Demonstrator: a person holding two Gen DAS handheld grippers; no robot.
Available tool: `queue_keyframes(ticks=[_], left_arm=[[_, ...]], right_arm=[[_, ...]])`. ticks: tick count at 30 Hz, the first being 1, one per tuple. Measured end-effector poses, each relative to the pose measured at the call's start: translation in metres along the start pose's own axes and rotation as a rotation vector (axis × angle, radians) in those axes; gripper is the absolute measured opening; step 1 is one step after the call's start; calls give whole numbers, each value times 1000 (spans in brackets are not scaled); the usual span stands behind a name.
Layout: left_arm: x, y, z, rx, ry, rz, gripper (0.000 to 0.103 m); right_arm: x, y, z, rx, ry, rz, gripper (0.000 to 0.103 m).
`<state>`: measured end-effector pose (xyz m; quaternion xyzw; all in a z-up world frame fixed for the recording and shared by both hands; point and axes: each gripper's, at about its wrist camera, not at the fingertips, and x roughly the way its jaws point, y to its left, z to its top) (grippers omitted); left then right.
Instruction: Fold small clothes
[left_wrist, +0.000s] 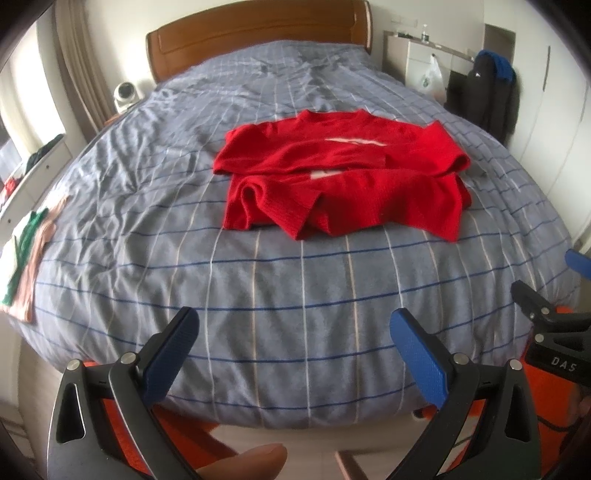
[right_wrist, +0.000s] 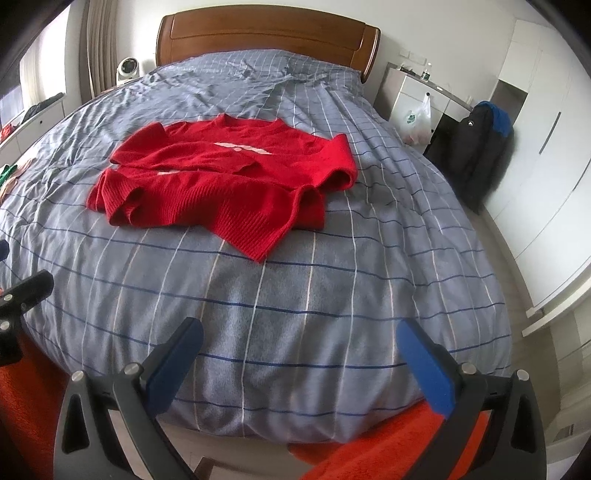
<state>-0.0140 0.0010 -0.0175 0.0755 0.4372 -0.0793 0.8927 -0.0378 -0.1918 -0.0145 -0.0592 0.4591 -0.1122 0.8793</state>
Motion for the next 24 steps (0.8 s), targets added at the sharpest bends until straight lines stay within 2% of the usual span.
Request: queue_keyframes(ticks=[24], left_arm=[[13, 1, -4, 13, 34, -2, 103]], right_arm=[[8, 1, -3, -4, 9, -7, 103]])
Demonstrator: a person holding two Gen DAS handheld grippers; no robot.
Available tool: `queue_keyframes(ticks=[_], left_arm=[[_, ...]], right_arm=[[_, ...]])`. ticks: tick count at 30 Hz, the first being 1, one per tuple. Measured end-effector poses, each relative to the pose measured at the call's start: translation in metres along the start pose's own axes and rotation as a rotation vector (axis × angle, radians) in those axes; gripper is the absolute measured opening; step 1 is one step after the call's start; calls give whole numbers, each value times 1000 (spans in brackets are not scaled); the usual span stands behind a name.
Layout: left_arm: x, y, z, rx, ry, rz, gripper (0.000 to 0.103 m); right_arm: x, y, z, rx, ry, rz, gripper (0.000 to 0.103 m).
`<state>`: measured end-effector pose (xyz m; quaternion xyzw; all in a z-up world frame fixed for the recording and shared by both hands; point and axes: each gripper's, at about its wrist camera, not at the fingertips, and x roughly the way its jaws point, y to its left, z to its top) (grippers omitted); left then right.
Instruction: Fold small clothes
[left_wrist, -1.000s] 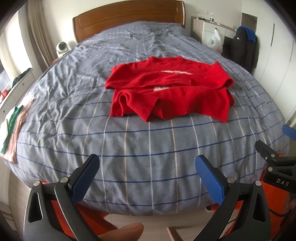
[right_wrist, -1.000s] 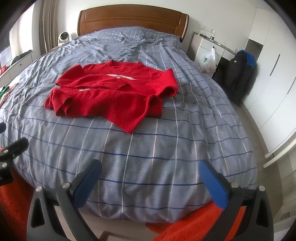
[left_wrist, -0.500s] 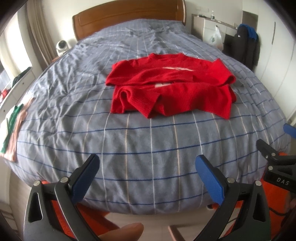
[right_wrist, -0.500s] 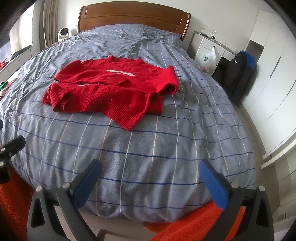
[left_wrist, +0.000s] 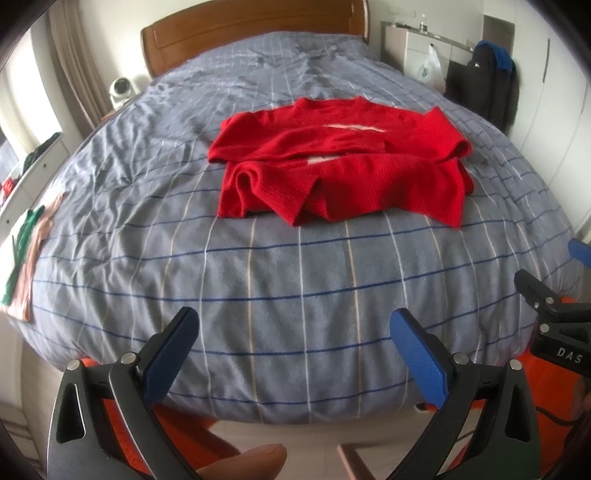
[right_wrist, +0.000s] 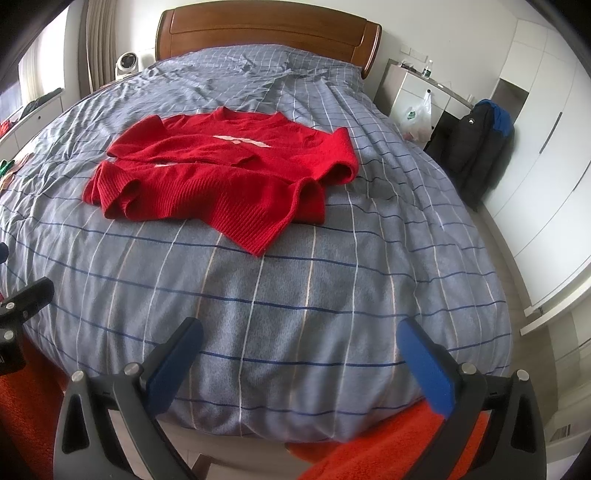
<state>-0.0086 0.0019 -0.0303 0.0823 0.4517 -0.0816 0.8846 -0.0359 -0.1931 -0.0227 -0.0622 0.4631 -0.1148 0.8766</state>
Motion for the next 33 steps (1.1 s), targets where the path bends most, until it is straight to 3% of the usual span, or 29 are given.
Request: queue_keyframes(ticks=[33], left_arm=[[5, 4, -2, 0, 10, -4, 103]], right_arm=[[0, -1, 0, -5, 3, -6, 103]])
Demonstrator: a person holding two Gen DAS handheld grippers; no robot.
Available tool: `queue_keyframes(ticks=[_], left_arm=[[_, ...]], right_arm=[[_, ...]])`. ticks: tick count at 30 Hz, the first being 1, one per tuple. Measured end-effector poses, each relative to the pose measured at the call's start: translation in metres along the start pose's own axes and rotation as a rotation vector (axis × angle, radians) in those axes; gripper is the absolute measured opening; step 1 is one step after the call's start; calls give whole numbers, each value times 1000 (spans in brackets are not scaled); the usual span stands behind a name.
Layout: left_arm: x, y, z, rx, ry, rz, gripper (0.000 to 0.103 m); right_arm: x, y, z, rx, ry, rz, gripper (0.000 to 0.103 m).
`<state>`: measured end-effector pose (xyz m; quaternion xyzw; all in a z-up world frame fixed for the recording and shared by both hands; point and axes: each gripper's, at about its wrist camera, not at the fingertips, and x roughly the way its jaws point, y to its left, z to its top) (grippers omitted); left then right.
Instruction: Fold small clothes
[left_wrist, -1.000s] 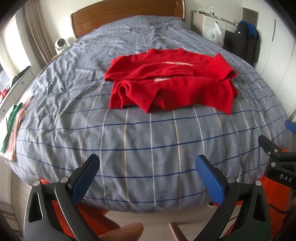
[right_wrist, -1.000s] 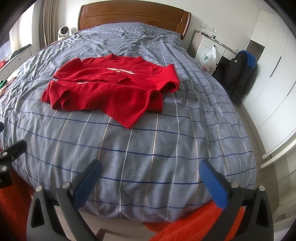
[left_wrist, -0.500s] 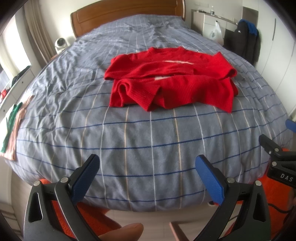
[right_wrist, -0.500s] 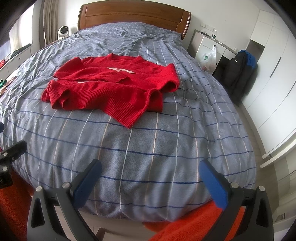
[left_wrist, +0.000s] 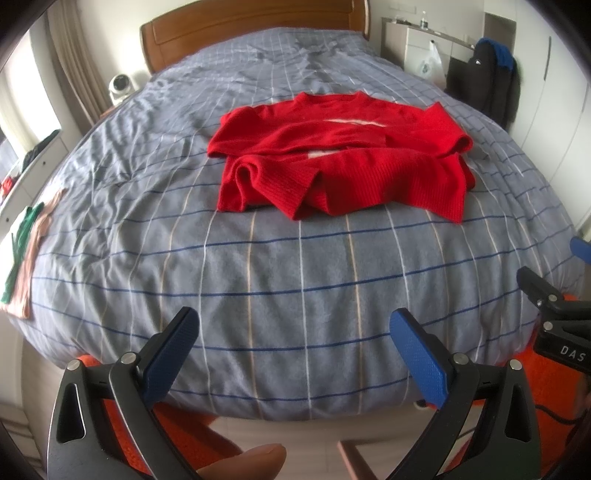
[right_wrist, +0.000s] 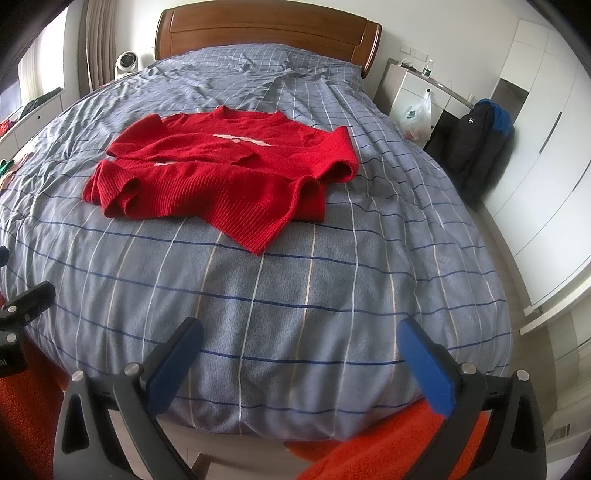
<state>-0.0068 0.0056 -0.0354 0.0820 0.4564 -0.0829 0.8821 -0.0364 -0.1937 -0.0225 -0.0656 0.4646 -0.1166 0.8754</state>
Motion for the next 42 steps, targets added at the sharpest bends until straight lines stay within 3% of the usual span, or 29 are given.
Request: queue_keyframes(ticks=[16, 20, 23, 27, 28, 29, 30, 31, 32, 33, 35, 38, 42], left_arm=[[16, 17, 5, -59, 44, 10, 103], [34, 55, 23, -160, 40, -97, 102], [54, 70, 53, -184, 39, -244, 102], [90, 54, 92, -145, 66, -320, 102], [103, 47, 100, -133, 73, -306, 101], [112, 43, 105, -130, 78, -290, 98], [121, 40, 109, -130, 85, -262, 79], [131, 39, 111, -141, 106, -244, 38], [134, 41, 110, -161, 125, -258, 13], [131, 48, 108, -196, 127, -278, 8], [108, 64, 99, -210, 75, -329, 8], [63, 85, 68, -147, 78, -405, 8], [40, 100, 15, -105, 167, -448, 8]], right_arm=[[-1, 1, 0, 14, -7, 18, 103], [-5, -19, 7, 108, -112, 160, 103], [18, -40, 23, 142, -171, 359, 103], [83, -43, 48, 190, -40, 533, 102], [96, -42, 52, 205, -15, 568, 99], [112, -38, 56, 226, 11, 607, 87], [125, -33, 58, 242, 40, 635, 74], [136, -29, 60, 261, 59, 645, 68], [142, -26, 60, 277, 62, 654, 56], [145, -23, 60, 291, 53, 670, 35], [139, -24, 58, 321, 42, 680, 5], [100, -43, 50, 302, 15, 750, 5], [51, -64, 20, 231, 83, 793, 5]])
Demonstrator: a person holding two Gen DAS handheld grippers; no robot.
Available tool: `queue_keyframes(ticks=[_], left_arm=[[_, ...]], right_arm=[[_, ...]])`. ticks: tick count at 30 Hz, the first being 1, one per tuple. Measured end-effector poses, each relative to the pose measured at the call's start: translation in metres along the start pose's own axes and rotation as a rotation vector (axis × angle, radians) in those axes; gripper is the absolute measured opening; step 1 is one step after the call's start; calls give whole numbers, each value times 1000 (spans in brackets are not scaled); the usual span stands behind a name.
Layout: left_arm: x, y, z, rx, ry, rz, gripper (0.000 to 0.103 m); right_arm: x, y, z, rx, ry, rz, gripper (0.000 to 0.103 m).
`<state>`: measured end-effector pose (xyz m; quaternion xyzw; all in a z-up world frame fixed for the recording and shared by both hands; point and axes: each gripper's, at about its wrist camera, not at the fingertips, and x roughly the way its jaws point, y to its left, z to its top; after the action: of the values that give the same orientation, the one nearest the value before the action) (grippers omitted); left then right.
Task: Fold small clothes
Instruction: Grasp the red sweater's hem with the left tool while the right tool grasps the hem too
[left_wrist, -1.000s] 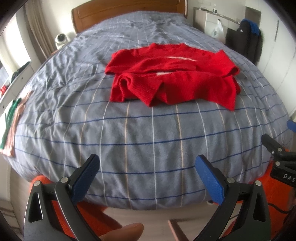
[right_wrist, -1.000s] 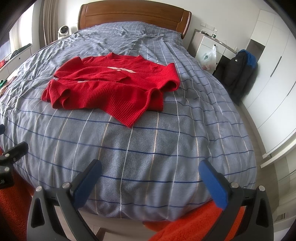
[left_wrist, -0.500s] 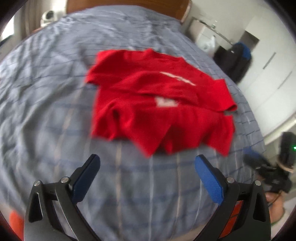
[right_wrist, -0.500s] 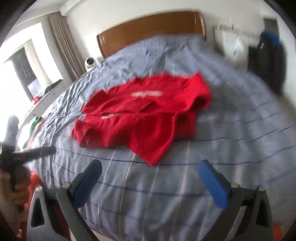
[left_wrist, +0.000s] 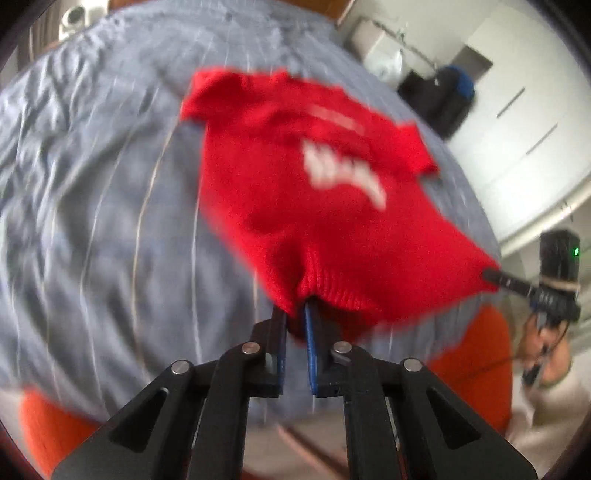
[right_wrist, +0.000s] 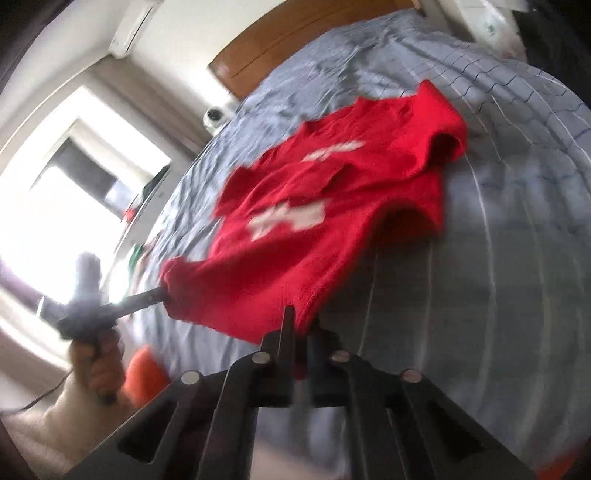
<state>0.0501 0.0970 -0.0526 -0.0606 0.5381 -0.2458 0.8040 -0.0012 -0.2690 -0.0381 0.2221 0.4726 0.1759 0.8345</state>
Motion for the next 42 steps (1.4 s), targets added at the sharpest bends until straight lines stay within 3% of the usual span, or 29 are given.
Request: queue_keyframes(ticks=[5, 6, 9, 10, 12, 15, 17, 18, 19, 20, 21, 25, 28, 32, 36, 39, 41, 42], left_arm=[[33, 16, -32, -9, 87, 79, 10], [34, 20, -34, -15, 81, 83, 20], [18, 23, -32, -32, 0, 52, 75], [11, 21, -31, -32, -41, 33, 82], [12, 18, -23, -22, -54, 7, 82], [33, 6, -9, -7, -26, 11, 76], [59, 11, -7, -23, 45, 30, 34], [72, 12, -6, -58, 93, 39, 5], [76, 14, -7, -91, 96, 38, 3], [74, 14, -8, -108, 81, 41, 2], [67, 13, -9, -101, 71, 56, 2], [34, 15, -24, -62, 45, 131, 1], [43, 18, -35, -44, 86, 165, 1], [67, 17, -37, 3, 107, 243, 1], [68, 10, -39, 41, 94, 279, 3], [64, 1, -41, 69, 95, 297, 11], [50, -5, -41, 103, 110, 341, 32], [43, -7, -41, 124, 105, 380, 49]], right_arm=[[15, -13, -45, 9, 119, -118, 5], [19, -20, -48, 17, 123, -137, 5], [31, -30, -52, 33, 116, -188, 12], [30, -31, -52, 48, 110, -188, 16], [22, -31, -52, 56, 88, -167, 41], [19, -32, -48, 46, 64, -145, 44], [23, -32, -47, 52, 54, -134, 44], [29, -34, -44, 52, 51, -137, 44], [36, -36, -44, 51, 53, -136, 44], [40, -38, -44, 53, 65, -129, 36], [45, -39, -43, 54, 76, -125, 5], [25, -25, -45, -5, 90, -256, 5], [10, -22, -49, -15, 92, -300, 5], [41, -35, -56, -5, 147, -361, 5], [52, -40, -56, -2, 147, -384, 5], [52, -39, -57, -22, 138, -391, 5], [49, -40, -58, -7, 128, -372, 11], [43, -41, -61, 7, 135, -361, 22]])
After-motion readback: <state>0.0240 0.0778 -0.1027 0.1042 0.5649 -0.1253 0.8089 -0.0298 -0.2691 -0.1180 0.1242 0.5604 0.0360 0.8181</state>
